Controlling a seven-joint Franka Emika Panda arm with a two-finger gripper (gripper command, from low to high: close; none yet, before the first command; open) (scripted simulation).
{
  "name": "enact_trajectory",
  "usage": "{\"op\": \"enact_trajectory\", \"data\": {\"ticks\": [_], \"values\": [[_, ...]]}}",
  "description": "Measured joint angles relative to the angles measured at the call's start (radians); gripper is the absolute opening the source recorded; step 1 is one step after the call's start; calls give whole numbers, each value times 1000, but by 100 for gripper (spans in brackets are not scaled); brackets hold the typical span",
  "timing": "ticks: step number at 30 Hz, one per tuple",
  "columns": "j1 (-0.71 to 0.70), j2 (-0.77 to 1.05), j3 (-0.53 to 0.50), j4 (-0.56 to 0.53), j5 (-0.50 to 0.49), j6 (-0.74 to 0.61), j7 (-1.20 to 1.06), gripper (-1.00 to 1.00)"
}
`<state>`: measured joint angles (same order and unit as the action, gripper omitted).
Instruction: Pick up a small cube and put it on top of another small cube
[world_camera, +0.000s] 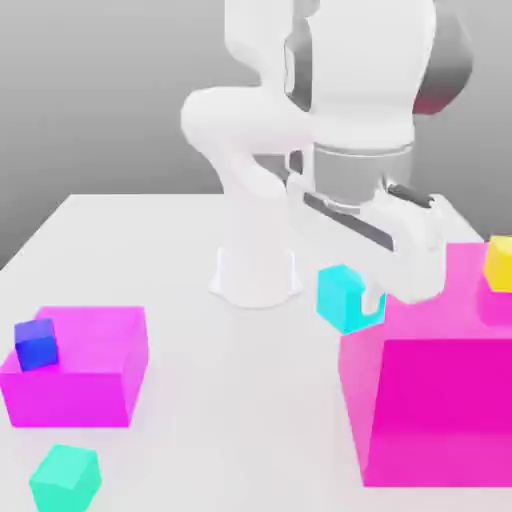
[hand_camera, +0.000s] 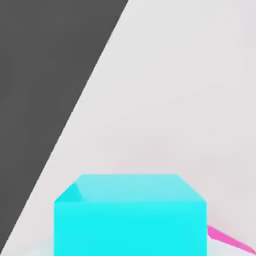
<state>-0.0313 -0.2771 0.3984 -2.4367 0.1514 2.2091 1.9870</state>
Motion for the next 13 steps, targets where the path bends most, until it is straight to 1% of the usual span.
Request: {"op": "enact_trajectory", "data": {"ticks": [5, 7, 9, 10, 13], "values": [[138, -45, 117, 135, 28, -187, -19, -100], [154, -26, 144, 116, 27, -154, -16, -100], [156, 3, 164, 72, 22, -83, -9, -100], [156, 12, 169, 58, 20, -60, -7, 100], [156, 12, 169, 58, 20, -60, -7, 100]]}}
